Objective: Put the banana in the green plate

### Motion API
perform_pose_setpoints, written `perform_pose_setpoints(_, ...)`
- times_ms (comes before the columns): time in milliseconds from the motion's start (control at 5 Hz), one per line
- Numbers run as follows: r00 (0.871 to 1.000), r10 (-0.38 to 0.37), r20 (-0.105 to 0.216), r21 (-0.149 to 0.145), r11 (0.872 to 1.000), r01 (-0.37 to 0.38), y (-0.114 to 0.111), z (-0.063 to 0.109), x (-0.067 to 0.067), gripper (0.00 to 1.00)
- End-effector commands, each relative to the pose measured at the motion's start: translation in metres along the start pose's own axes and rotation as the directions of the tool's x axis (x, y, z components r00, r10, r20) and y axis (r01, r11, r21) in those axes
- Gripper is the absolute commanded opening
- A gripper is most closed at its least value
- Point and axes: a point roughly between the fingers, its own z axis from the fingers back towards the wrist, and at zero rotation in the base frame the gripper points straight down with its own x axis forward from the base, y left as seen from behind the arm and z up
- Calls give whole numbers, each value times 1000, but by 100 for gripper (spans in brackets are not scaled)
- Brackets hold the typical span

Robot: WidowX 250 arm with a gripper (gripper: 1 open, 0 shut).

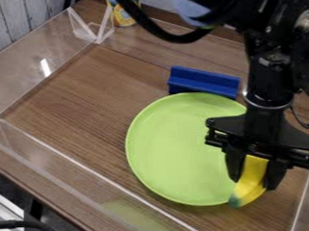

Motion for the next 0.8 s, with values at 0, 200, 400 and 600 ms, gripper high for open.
perform_pose_setpoints(0,1000,5,23,-29,1000,-5,2,5,6,100)
perform_pose_setpoints(200,1000,10,18,-36,999,-9,2,4,7,100)
perform_pose_setpoints(400,1000,7,22,-27,1000,-7,3,3,9,100)
perform_pose_setpoints(600,1000,5,27,-17,1000,-4,4,3,11,100)
